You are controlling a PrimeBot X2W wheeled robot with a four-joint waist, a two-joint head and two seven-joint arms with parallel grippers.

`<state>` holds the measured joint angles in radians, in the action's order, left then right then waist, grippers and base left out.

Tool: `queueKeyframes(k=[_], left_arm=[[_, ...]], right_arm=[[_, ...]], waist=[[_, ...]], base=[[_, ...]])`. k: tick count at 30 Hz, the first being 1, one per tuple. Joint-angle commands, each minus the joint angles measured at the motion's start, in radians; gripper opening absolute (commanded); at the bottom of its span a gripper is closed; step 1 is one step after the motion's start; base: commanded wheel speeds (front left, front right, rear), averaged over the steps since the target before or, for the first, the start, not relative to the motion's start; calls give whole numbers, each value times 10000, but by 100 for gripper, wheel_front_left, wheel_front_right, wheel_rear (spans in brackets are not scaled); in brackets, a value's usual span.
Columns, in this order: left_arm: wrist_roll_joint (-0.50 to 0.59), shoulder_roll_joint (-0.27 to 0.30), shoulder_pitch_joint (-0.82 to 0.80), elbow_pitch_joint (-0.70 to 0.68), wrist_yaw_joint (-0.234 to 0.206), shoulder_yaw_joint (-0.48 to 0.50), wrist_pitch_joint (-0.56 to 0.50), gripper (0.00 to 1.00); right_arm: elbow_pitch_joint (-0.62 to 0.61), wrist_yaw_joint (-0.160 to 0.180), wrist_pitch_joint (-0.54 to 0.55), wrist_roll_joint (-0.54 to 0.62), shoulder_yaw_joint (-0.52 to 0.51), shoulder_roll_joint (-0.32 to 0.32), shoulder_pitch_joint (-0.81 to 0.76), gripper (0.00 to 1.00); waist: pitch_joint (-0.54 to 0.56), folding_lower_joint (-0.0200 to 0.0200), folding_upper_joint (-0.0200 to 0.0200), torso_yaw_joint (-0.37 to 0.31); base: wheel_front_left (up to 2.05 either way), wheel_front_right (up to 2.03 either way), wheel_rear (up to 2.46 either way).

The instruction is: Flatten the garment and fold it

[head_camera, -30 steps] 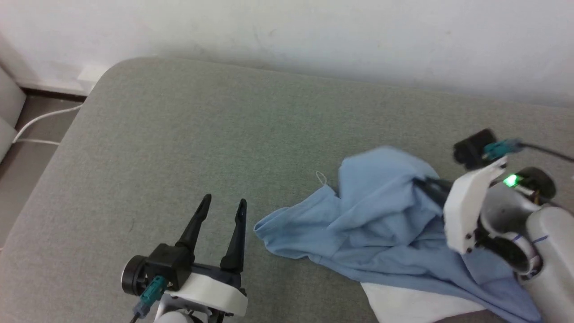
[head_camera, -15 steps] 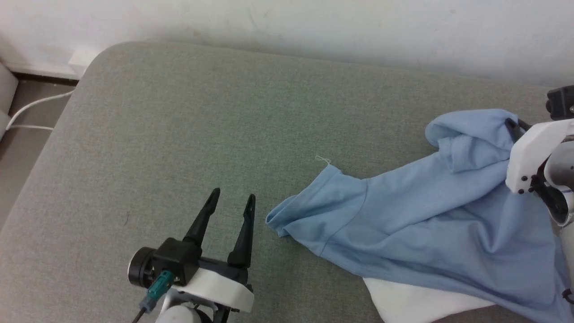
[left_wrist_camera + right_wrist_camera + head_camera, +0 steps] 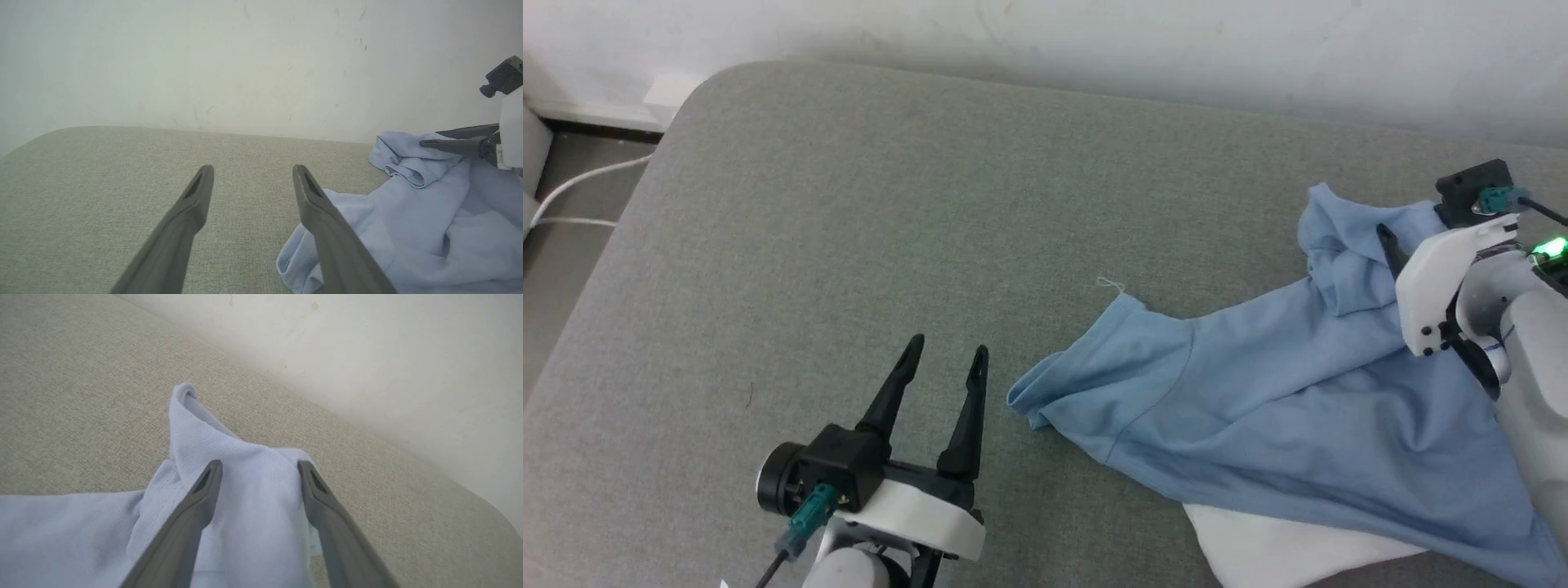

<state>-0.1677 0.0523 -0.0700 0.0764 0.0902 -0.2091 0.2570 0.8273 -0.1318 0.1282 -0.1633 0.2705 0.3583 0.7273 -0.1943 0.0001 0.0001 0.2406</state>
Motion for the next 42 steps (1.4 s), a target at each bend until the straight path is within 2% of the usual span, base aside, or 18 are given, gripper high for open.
queueKeyframes(k=[1, 6, 10, 13, 17, 21, 28, 33, 37, 42], left_arm=[[-59, -20, -116, 21, -64, 36, 47, 100], [-290, -20, 17, -11, -93, 283, 47, 100], [-411, -20, 149, -48, -95, 503, 47, 100], [-472, -20, 260, -83, -96, 643, 47, 100], [-573, -20, 382, -75, -61, 805, 47, 100], [-677, -20, 426, 103, 17, 927, 47, 100], [-747, 251, 456, 1106, 192, 720, -259, 100], [-899, 893, -74, 954, 317, 227, -2007, 100], [-762, 1612, -538, 597, 278, -62, -4785, 100], [-759, 2164, -859, 57, 77, -157, -7795, 100]], right_arm=[[57, 11, -175, -155, 117, 3, 190, 100], [-173, 11, -1047, -915, 421, 175, 209, 100], [-996, 11, -2082, -1300, 389, 426, -207, 100], [-1849, 11, -2892, -1483, 68, 538, -808, 100], [-3050, 11, -3505, -1223, -860, 440, -2002, 100], [-4369, 11, -3755, -598, -1971, -215, -3520, 100], [-6980, 11, -3857, 230, -3441, -2002, -6182, 100], [-8317, 11, -3617, 413, -4071, -2800, -7224, 100], [-8962, 11, -3318, 497, -4135, -2971, -7448, 100], [-9285, 11, -3117, 549, -4196, -3042, -7363, 100]], waist=[[261, -1, -1, -240], [761, -1, -1, -674], [1098, -1, -1, -1046], [1270, -1, -1, -1325], [1375, -1, -1, -1659], [1366, -1, -1, -1909], [1309, -1, -1, -2332], [962, -1, -1, -2630], [619, -1, -1, -2820], [208, -1, -1, -3023]], base=[[0, 0, 0], [0, 0, 0], [0, 0, 0], [0, 0, 0], [0, 0, 0], [0, 0, 0], [0, 0, 0], [0, 0, 0], [0, 0, 0], [0, 0, 0]])
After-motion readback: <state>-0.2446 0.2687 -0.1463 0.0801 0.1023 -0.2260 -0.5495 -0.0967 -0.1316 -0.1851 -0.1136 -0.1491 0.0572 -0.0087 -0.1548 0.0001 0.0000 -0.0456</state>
